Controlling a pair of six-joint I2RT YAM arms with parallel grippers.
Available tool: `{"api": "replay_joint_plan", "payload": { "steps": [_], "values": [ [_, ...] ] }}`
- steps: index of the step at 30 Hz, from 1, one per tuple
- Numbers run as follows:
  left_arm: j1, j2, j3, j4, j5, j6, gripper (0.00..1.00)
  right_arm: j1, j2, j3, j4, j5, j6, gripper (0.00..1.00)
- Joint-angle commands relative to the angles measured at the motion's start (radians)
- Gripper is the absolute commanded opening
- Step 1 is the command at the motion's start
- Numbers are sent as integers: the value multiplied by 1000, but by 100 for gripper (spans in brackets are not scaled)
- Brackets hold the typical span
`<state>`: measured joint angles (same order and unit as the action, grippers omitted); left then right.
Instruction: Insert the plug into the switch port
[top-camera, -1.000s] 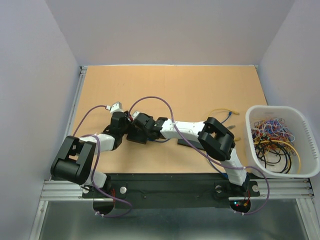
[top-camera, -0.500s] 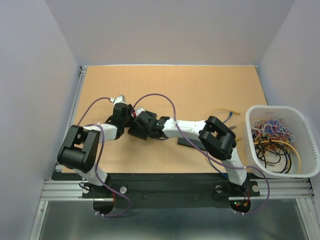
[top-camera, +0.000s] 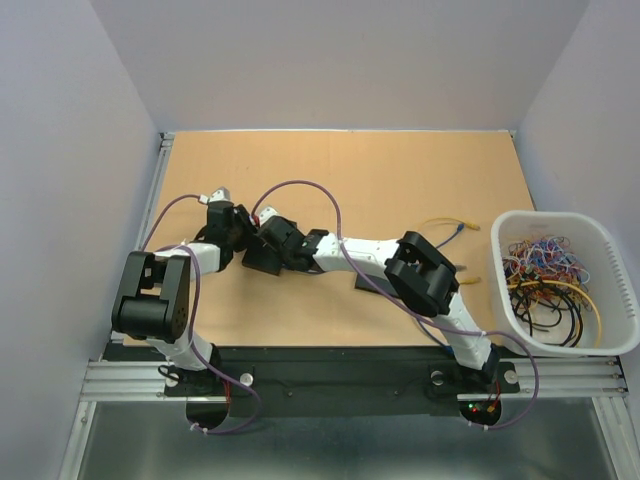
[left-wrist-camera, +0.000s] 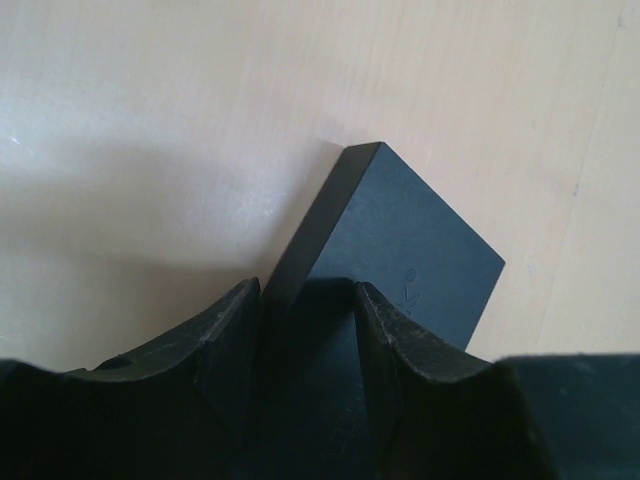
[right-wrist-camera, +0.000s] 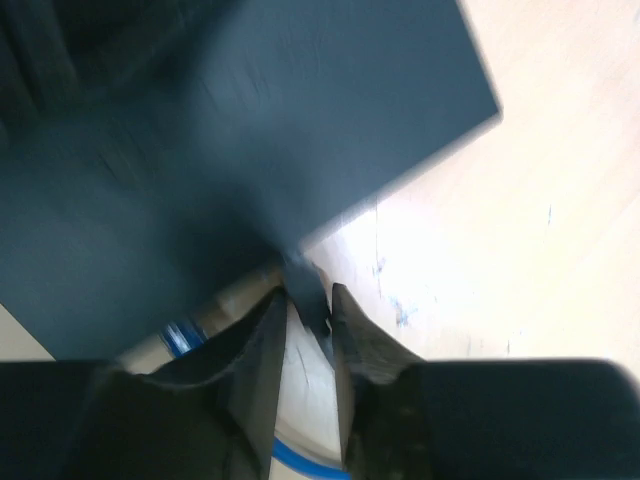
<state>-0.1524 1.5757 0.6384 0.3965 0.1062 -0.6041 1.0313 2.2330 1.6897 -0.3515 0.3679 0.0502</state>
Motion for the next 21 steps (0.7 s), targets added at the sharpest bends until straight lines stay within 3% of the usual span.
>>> {"api": "replay_joint_plan", "payload": {
  "steps": [1,3,9,16,21],
  "values": [
    [-29,10,20,-111,217,-65,52,36,4,47,356,-51,45,38],
    [-12,7,32,-131,216,-68,52,36,-30,15,327,-9,36,52],
    [14,-28,92,-217,181,-68,55,36,-182,-65,240,184,50,77],
    [85,-49,155,-266,175,-65,57,32,-344,-182,195,295,79,85],
    [129,-71,208,-294,176,-56,59,-57,-449,-278,128,358,187,88]
  ]
}}
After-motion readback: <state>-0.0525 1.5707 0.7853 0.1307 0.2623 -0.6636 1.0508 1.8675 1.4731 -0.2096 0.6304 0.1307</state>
